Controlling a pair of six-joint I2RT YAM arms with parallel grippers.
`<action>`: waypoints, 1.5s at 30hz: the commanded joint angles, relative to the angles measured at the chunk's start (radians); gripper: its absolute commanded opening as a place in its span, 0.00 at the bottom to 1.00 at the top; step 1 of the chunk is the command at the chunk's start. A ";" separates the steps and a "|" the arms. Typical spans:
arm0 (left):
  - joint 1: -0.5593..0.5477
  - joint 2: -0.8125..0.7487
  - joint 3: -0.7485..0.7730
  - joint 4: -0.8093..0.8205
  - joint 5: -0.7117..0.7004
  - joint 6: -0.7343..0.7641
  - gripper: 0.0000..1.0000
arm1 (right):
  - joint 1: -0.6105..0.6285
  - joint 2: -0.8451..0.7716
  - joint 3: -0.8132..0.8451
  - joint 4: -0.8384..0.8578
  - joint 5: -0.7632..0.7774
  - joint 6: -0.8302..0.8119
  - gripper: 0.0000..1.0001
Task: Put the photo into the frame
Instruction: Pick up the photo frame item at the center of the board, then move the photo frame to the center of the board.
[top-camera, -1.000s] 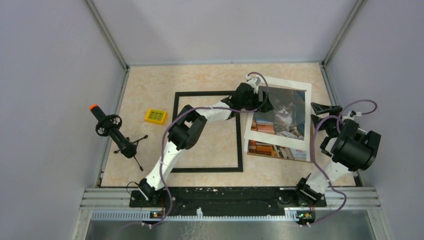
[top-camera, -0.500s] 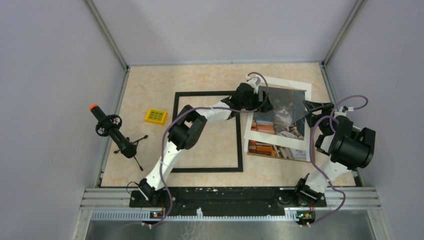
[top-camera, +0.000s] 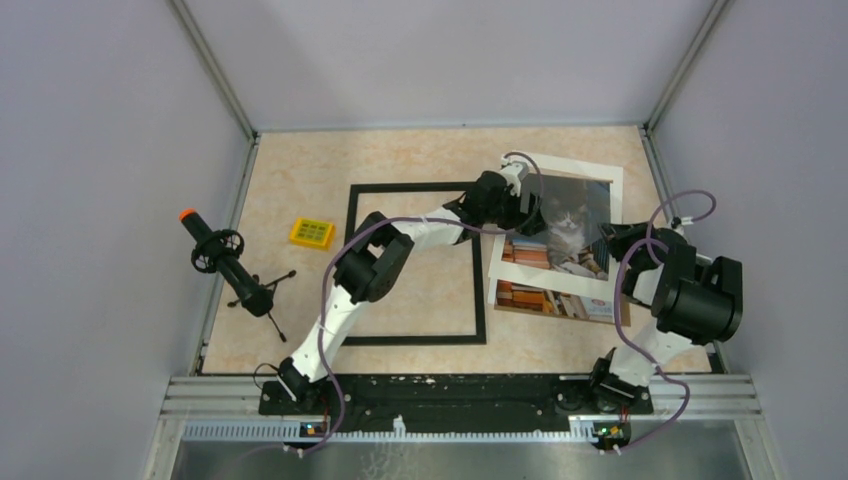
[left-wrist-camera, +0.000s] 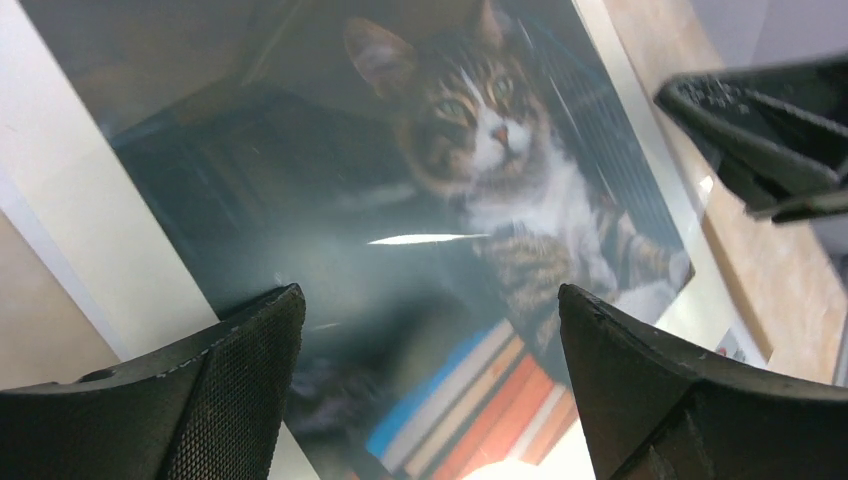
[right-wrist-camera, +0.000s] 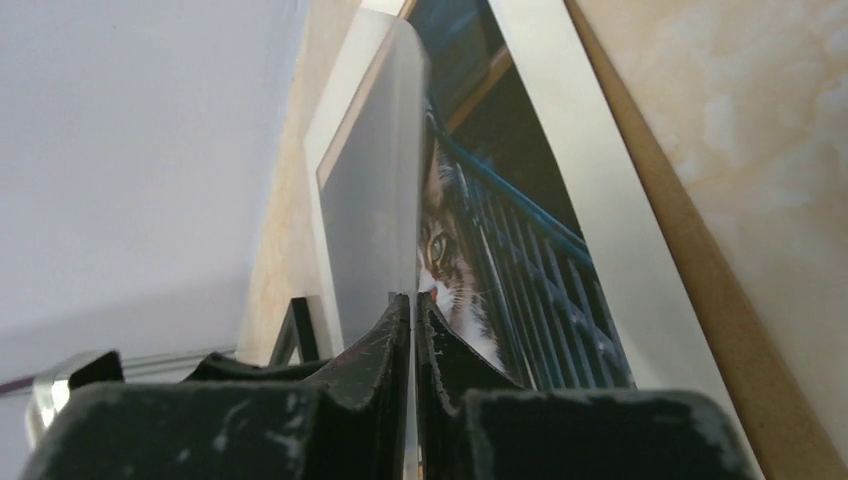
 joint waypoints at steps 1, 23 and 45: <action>-0.069 -0.155 -0.064 -0.076 -0.036 0.165 1.00 | 0.007 -0.053 0.051 -0.070 0.037 -0.076 0.00; -0.043 -1.202 -0.947 -0.447 -0.156 -0.050 1.00 | 0.128 -0.528 0.653 -0.762 -0.179 0.007 0.00; -0.233 -0.716 -1.017 -0.023 0.100 -0.281 1.00 | 0.323 -0.360 1.028 -0.705 -0.194 0.170 0.00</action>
